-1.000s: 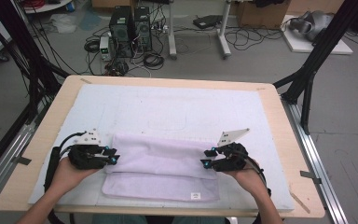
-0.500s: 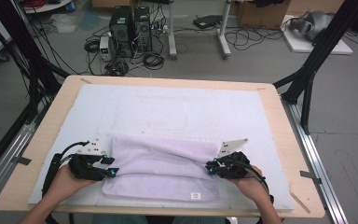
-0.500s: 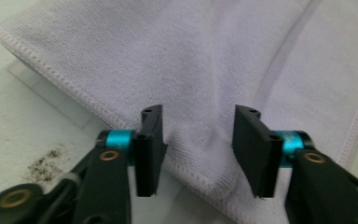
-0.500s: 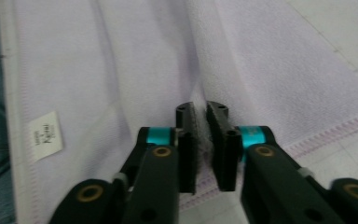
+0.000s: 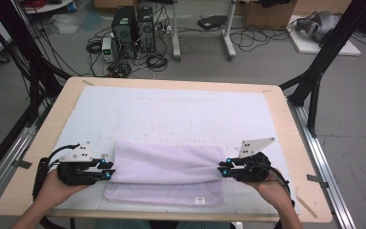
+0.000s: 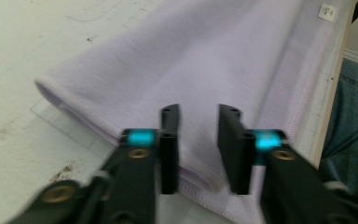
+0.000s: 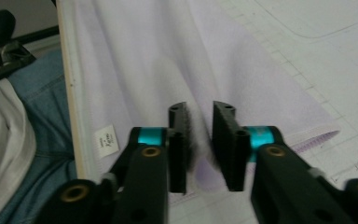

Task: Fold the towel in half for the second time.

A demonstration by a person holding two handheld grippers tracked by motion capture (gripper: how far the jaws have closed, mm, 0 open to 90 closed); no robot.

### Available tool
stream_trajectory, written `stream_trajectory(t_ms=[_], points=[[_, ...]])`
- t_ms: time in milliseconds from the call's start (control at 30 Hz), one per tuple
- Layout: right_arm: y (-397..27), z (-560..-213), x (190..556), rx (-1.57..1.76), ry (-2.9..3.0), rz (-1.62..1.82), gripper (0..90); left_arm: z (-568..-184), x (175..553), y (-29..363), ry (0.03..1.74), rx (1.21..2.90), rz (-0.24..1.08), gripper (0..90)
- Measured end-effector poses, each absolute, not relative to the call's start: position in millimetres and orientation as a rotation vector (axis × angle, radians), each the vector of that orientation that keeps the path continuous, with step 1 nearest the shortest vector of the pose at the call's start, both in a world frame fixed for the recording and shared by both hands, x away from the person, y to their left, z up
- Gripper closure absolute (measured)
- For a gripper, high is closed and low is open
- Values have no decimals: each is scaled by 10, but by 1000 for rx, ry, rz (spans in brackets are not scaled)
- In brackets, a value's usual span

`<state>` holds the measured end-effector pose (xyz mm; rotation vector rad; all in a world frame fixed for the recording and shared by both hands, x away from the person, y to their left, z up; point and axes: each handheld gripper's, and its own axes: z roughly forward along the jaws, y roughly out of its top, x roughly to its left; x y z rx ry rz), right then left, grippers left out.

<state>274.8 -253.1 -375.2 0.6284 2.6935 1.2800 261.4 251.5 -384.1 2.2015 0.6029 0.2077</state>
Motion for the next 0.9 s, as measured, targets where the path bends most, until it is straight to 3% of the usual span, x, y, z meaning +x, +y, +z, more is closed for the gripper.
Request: stream_trajectory(t_ms=[67,400,500,567,667,900], points=[[-2511,-3755,2732,633,2691,1289,704,-3871,2638,2505,626,2204,206,586],[-2391,-3925,2739,621,2717,1220,662,-4204,2719,2233,629,2301,196,633],[-2364,-4110,2735,647,2759,1146,649,-4263,2683,2151,579,2359,208,762],[-2347,-4229,2736,665,2784,1122,697,-4249,2667,2142,557,2370,223,868],[-2313,-4298,2710,649,2796,1130,822,-4202,2660,2206,578,2324,231,883],[-2286,-4000,2608,575,2749,1242,849,-3840,2570,2452,582,2228,329,885]])
